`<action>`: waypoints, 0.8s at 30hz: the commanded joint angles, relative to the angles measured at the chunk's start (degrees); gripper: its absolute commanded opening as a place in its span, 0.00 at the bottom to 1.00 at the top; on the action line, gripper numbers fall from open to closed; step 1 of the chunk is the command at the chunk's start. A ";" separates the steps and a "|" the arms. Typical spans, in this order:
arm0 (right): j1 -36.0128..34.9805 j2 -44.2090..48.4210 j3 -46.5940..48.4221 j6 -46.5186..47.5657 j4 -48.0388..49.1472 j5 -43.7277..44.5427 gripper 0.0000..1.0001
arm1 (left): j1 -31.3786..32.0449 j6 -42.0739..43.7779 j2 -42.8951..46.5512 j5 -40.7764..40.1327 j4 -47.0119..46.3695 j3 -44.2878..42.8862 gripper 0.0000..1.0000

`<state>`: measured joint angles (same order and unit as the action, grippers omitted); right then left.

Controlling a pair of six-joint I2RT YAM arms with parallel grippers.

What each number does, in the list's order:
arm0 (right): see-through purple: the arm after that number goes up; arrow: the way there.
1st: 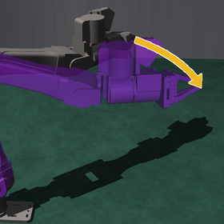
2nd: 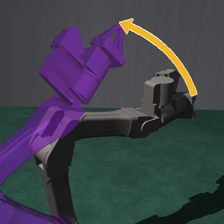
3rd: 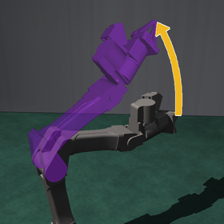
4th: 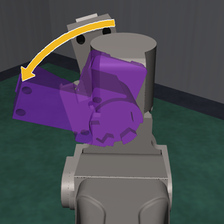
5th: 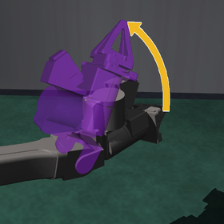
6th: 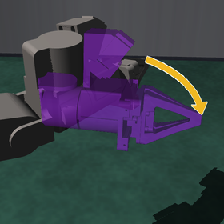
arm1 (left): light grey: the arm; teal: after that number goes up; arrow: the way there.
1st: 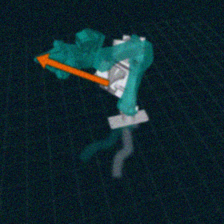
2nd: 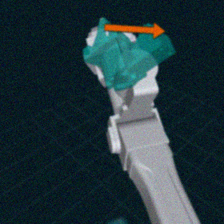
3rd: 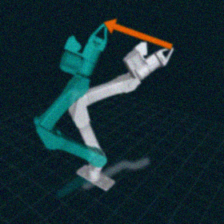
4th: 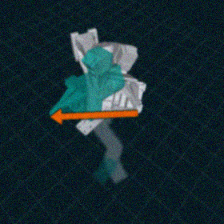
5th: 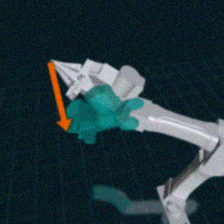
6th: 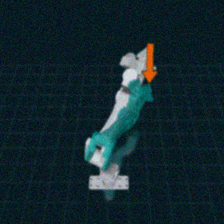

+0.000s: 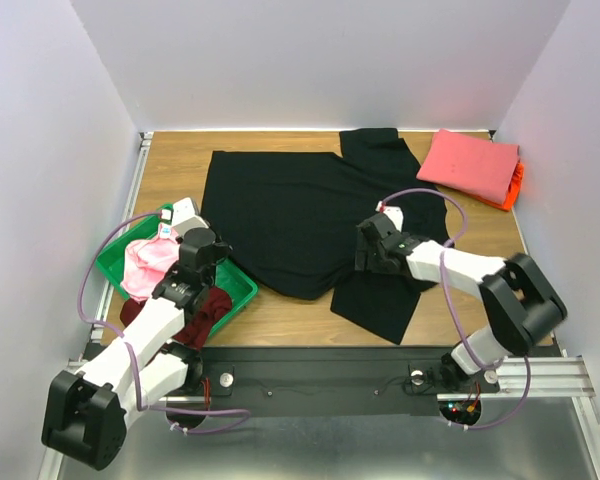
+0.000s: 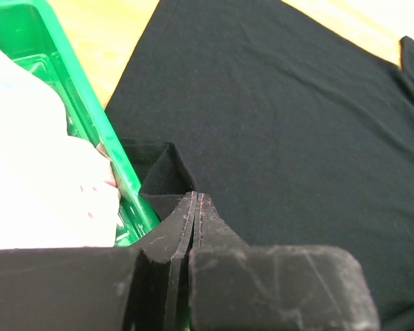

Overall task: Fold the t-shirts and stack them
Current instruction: Fold the tshirt

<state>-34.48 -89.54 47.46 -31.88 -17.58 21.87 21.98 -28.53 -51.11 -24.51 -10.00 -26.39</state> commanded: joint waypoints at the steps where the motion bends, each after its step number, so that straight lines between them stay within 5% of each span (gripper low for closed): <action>1: 0.38 9.80 -2.98 -0.20 -1.04 1.61 0.85 | -0.44 0.59 3.29 -1.85 -2.39 -1.91 0.00; 10: -3.75 18.26 -5.36 -8.37 -21.33 -10.61 0.87 | -0.36 0.32 3.12 -0.19 -2.39 -1.29 0.00; 24: -11.48 15.18 -11.42 -16.80 -27.85 -13.61 0.84 | -0.18 -0.47 5.15 0.87 -2.04 -0.15 0.00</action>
<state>-44.23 -73.47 36.99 -44.77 -42.13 9.17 22.00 -28.88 -46.96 -23.77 -10.07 -26.39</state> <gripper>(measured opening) 0.834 0.069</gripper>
